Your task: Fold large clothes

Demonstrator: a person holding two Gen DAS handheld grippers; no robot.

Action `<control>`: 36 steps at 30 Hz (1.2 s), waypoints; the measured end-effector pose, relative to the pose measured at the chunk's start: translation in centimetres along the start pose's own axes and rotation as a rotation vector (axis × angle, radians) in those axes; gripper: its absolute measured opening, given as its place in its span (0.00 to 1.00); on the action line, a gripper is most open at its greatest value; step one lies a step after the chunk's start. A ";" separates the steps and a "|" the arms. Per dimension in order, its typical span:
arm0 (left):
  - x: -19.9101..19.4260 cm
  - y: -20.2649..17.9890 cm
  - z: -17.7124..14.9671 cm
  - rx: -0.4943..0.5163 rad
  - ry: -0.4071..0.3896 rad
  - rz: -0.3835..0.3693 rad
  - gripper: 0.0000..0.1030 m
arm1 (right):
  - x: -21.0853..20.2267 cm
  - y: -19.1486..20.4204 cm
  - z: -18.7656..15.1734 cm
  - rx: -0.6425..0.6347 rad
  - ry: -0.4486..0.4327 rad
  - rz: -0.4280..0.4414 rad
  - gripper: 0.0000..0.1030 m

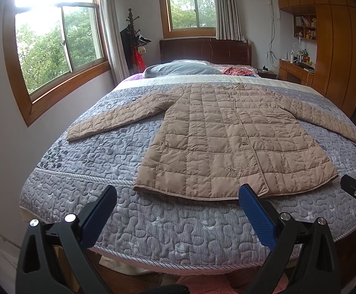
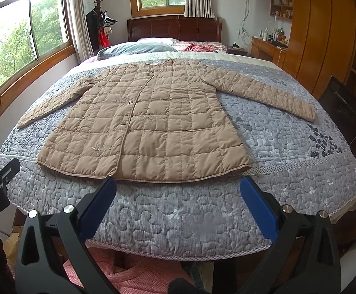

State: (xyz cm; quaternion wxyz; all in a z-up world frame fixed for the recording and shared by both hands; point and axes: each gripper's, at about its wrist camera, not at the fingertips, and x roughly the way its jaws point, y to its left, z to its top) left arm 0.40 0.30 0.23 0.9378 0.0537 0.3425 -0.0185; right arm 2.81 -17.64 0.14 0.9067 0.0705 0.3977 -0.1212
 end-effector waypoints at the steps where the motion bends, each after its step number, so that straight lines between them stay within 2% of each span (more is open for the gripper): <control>1: 0.0 0.1 0.0 0.000 0.000 -0.001 0.96 | 0.0 0.0 0.0 -0.001 0.000 0.000 0.97; 36: -0.7 0.3 0.0 0.005 -0.002 0.001 0.96 | 0.2 0.1 0.1 -0.003 0.000 0.004 0.97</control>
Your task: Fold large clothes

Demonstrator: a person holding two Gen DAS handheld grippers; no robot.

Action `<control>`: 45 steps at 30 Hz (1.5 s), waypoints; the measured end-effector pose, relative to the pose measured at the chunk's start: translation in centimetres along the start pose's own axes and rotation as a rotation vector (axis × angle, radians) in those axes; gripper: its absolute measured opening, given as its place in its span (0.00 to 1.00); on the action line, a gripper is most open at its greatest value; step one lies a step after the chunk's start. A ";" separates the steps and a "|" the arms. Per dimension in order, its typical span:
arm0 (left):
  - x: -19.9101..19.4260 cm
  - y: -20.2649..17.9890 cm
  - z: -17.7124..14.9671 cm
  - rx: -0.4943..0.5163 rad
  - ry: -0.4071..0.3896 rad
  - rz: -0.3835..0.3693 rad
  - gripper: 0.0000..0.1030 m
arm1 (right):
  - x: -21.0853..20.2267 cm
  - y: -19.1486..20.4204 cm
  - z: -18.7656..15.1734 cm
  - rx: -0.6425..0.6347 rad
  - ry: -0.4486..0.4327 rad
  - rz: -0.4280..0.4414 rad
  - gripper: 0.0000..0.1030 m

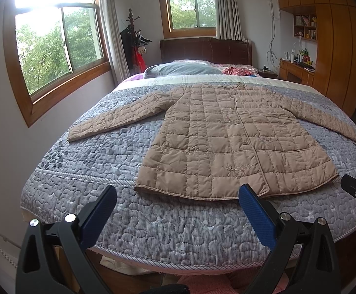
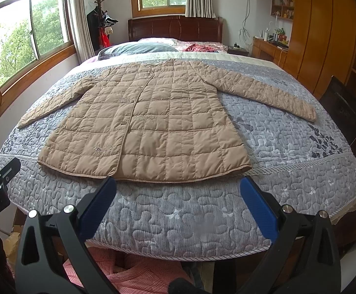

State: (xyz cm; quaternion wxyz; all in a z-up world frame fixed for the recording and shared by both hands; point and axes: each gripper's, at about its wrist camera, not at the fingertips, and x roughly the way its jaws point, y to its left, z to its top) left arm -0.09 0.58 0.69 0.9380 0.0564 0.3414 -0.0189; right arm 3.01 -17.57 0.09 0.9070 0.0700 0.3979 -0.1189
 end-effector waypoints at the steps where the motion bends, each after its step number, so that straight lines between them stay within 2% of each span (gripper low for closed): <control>1: 0.0 0.0 0.0 0.000 0.000 0.000 0.96 | 0.0 0.0 0.0 0.001 0.002 0.002 0.97; 12: 1.1 -0.1 0.4 0.010 0.012 0.014 0.96 | 0.7 -0.1 0.5 -0.003 0.004 0.011 0.97; 19: 3.4 -1.3 1.8 0.045 0.035 0.027 0.96 | 2.6 -1.0 2.1 -0.007 0.018 0.032 0.97; 22: 5.4 -2.2 3.4 0.074 0.057 -0.005 0.96 | 3.9 -2.4 3.8 -0.007 0.020 0.040 0.97; 24: 7.4 -3.1 4.8 0.096 0.087 -0.053 0.96 | 4.9 -3.8 5.1 0.006 0.027 0.051 0.97; 28: 13.1 -5.9 8.2 0.156 0.235 -0.201 0.96 | 7.9 -10.1 8.9 0.111 0.029 0.050 0.97; 31: 17.8 -9.2 11.0 0.226 0.316 -0.251 0.96 | 10.4 -16.2 11.5 0.185 0.036 -0.022 0.97; 33: 20.6 -11.5 12.7 0.275 0.343 -0.234 0.96 | 12.4 -21.1 12.9 0.251 0.074 -0.073 0.97; 39: 27.6 -17.8 17.7 0.255 0.438 -0.343 0.87 | 17.3 -34.7 14.8 0.485 0.186 -0.116 0.97; 45: 32.6 -23.3 20.8 0.247 0.494 -0.428 0.74 | 22.4 -44.1 14.5 0.636 0.276 -0.134 0.97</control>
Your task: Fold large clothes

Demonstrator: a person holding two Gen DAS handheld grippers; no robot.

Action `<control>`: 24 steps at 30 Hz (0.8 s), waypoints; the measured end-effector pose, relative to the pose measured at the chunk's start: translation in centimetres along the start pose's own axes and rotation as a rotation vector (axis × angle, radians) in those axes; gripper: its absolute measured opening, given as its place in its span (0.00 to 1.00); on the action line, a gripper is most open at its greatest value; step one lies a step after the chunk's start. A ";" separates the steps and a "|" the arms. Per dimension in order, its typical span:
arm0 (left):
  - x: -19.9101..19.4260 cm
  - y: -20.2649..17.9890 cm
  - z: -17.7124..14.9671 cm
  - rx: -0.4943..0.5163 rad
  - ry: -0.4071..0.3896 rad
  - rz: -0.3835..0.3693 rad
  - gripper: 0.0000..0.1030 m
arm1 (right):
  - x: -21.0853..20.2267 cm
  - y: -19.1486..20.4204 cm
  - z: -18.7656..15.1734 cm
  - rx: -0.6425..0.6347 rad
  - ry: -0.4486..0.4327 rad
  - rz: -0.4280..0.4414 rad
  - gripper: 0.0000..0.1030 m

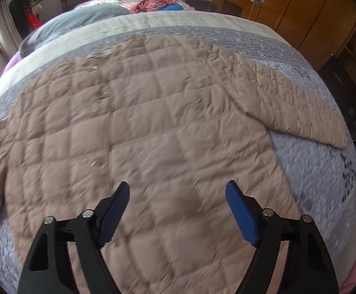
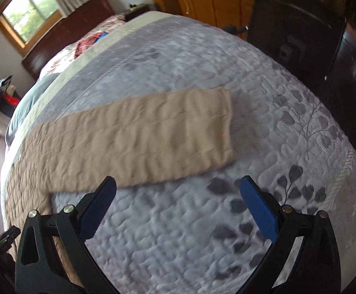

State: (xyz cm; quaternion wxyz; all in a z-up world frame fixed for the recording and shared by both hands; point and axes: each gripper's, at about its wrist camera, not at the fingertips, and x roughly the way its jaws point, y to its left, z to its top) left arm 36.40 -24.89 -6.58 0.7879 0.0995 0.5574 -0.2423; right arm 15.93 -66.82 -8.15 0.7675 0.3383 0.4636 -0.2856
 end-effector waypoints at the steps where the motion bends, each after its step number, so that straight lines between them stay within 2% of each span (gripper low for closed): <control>1: 0.8 -0.3 0.8 -0.002 0.014 -0.015 0.69 | 0.7 -0.7 0.5 0.015 0.013 -0.004 0.97; 2: 1.9 -0.5 1.6 -0.008 0.030 -0.029 0.65 | 1.7 -1.7 1.2 0.033 0.027 -0.010 0.97; 6: 5.0 -0.8 3.9 -0.029 0.061 -0.068 0.60 | 4.4 -3.1 2.2 0.056 0.073 0.025 0.96; 8: 6.1 -0.5 4.4 -0.041 0.071 -0.086 0.49 | 5.5 -3.4 2.5 0.055 0.083 0.035 0.92; 10: 6.6 -0.1 4.6 -0.053 0.063 -0.100 0.46 | 6.7 -3.5 2.8 0.059 0.103 0.041 0.80; 12: 6.8 0.6 4.6 -0.060 0.049 -0.126 0.44 | 7.6 -3.8 3.1 0.066 0.107 0.035 0.79; 14: 6.9 1.7 4.5 -0.087 0.042 -0.153 0.33 | 7.6 -3.4 3.5 0.048 0.091 0.033 0.64; 16: 6.5 2.9 4.3 -0.113 0.038 -0.184 0.28 | 7.4 -2.8 3.8 0.034 0.092 0.042 0.28; 17: 6.4 3.5 4.2 -0.128 0.038 -0.201 0.26 | 7.6 -2.5 4.1 0.043 0.099 0.074 0.14; 18: 6.2 3.9 4.0 -0.142 0.036 -0.211 0.25 | 7.5 -2.1 4.1 0.054 0.113 0.150 0.08; 22: 5.3 5.0 3.1 -0.156 0.014 -0.213 0.22 | 5.1 0.6 4.2 -0.029 0.022 0.268 0.07; 24: 5.1 5.3 2.6 -0.155 0.006 -0.209 0.22 | 4.9 1.5 4.1 -0.036 0.013 0.276 0.06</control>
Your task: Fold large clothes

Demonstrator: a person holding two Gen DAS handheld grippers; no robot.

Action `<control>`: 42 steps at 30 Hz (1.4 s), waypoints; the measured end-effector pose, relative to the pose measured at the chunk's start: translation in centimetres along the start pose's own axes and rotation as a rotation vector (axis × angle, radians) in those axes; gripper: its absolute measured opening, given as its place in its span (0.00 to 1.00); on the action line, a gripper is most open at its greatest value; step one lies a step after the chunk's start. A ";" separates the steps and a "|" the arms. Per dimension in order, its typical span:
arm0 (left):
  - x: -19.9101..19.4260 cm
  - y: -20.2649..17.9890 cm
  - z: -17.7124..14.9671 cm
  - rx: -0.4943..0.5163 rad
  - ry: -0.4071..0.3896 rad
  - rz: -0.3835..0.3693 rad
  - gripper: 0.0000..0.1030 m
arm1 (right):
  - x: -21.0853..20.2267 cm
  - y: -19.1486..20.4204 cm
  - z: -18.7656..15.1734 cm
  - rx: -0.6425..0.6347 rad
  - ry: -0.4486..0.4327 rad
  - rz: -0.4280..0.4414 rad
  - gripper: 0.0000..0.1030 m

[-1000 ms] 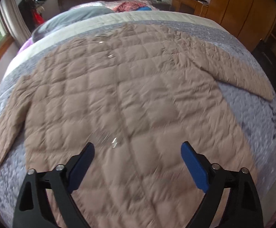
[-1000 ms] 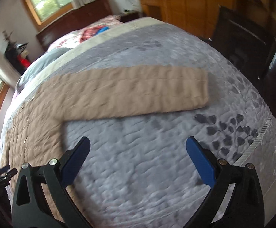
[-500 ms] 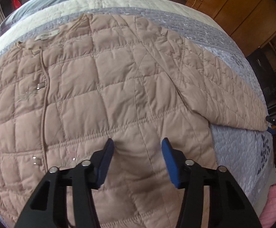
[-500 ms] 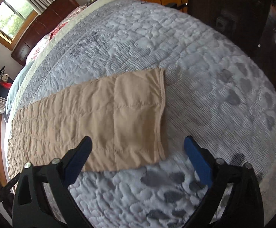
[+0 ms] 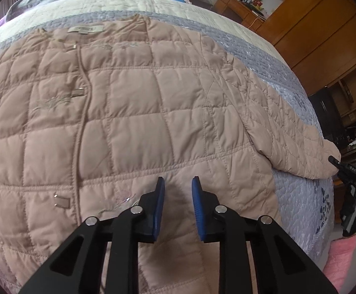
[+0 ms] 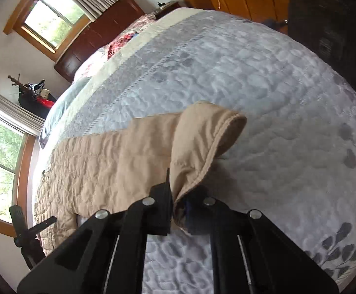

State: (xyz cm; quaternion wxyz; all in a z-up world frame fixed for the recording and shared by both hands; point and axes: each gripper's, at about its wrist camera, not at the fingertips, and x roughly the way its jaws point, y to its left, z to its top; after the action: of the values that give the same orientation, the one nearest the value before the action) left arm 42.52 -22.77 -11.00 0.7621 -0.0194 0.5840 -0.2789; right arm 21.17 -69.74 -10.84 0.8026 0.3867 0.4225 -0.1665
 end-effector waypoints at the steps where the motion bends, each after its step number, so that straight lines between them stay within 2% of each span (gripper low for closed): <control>1: -0.2 0.4 -0.3 -0.001 -0.003 0.000 0.19 | 0.5 0.3 -0.1 -0.003 0.005 -0.032 0.06; 4: 0.1 1.3 -0.7 -0.017 -0.009 -0.017 0.14 | 1.9 -0.4 -0.2 0.045 0.043 -0.112 0.06; 6: 0.6 1.8 -0.5 -0.030 -0.013 -0.026 0.10 | 2.3 -0.9 -0.3 0.093 0.050 -0.131 0.05; 8: 0.3 2.3 -0.8 -0.037 -0.019 -0.047 0.09 | 1.4 -0.3 -0.6 0.103 0.019 -0.085 0.05; 11: -1.0 2.6 -1.0 -0.028 -0.032 -0.030 0.09 | -1.6 3.3 -1.4 0.052 -0.052 0.057 0.05; 14: -2.6 3.1 -0.9 -0.024 -0.065 -0.016 0.09 | -2.8 9.2 -1.7 -0.059 -0.058 0.174 0.05; 15: -3.0 3.3 -0.9 -0.028 -0.073 -0.016 0.09 | -2.8 12.2 -2.1 -0.117 -0.044 0.214 0.05; 17: -3.8 3.9 -0.7 -0.030 -0.094 -0.004 0.09 | -2.2 16.4 -2.6 -0.200 -0.024 0.247 0.05; 19: -4.3 4.4 -0.6 -0.032 -0.113 0.016 0.09 | -0.8 21.6 -3.8 -0.300 0.011 0.251 0.05; 24: -4.8 6.4 -0.2 -0.066 -0.124 0.023 0.09 | 5.1 30.4 -6.5 -0.440 0.127 0.275 0.05; 27: -4.7 7.2 0.1 -0.074 -0.126 0.028 0.09 | 8.9 33.4 -8.1 -0.484 0.189 0.273 0.05; 29: -4.6 7.7 0.2 -0.081 -0.123 0.030 0.09 | 10.8 33.9 -8.5 -0.492 0.225 0.277 0.05; 32: -4.5 8.2 0.2 -0.085 -0.116 0.023 0.10 | 13.9 35.7 -9.4 -0.512 0.291 0.262 0.13; 33: -4.5 8.2 0.2 -0.083 -0.115 0.018 0.12 | 13.9 35.7 -9.7 -0.518 0.300 0.256 0.20; 34: -4.6 8.3 0.2 -0.081 -0.114 0.005 0.19 | 13.6 35.7 -9.9 -0.531 0.307 0.268 0.30; 35: -4.7 8.2 0.2 -0.081 -0.116 -0.012 0.28 | 12.8 35.4 -9.9 -0.535 0.303 0.302 0.33; 38: -5.0 7.3 0.3 -0.065 -0.130 -0.051 0.42 | 10.7 34.4 -8.9 -0.521 0.269 0.361 0.38; 40: -4.9 6.2 0.5 -0.045 -0.131 -0.086 0.50 | 8.8 33.2 -7.8 -0.505 0.217 0.330 0.38; 42: -4.5 4.8 0.9 -0.017 -0.128 -0.096 0.56 | 6.8 31.2 -6.6 -0.499 0.134 0.223 0.38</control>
State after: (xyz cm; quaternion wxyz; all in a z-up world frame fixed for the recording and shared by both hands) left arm 44.48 -16.94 -8.44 0.7835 -0.0715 0.5347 -0.3085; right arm 40.08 -44.15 -3.61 0.8567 0.2313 0.4574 0.0577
